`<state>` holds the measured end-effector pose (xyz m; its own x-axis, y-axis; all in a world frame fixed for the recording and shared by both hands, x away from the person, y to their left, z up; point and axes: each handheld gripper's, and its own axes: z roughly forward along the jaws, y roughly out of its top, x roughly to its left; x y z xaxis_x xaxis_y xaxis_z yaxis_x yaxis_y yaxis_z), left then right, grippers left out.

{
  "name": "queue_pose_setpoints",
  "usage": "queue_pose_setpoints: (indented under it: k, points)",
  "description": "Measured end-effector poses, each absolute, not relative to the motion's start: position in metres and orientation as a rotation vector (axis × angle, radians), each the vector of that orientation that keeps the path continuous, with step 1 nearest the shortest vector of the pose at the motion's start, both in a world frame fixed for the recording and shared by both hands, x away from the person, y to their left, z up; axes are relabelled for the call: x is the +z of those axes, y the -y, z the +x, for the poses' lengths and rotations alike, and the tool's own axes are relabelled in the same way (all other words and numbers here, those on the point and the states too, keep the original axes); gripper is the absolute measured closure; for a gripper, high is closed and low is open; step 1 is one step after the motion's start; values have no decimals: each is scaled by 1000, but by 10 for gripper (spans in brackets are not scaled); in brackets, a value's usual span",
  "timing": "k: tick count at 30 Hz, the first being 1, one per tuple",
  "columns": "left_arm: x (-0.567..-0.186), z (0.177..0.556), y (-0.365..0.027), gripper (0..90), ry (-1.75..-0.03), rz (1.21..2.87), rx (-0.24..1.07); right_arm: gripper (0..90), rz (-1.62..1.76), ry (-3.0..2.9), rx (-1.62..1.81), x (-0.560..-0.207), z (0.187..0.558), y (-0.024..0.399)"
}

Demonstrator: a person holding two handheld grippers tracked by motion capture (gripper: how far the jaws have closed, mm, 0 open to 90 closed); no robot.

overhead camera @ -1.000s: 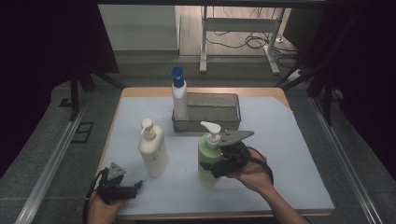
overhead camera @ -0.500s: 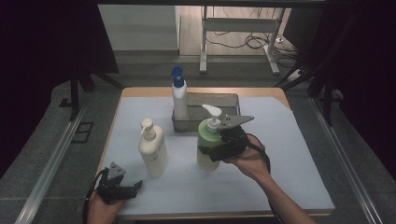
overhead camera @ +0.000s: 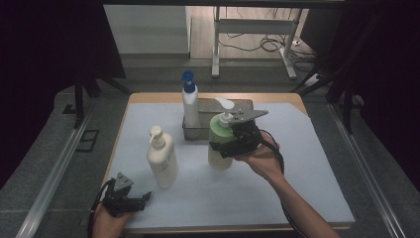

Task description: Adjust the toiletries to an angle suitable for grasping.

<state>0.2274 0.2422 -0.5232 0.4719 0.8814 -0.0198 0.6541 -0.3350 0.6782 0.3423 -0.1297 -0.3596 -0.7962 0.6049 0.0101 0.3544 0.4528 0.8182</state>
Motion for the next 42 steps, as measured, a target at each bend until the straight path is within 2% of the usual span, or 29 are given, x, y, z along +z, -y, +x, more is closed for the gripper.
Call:
queue_pose_setpoints:
  k: [21,42]
  points:
    - [-523,227,-242,123,-1268,2098,471,119,856,-2371,1234,-332,373,114]
    - [-523,228,-242,123,-1268,2098,471,119,926,-2294,1205,-326,412,103]
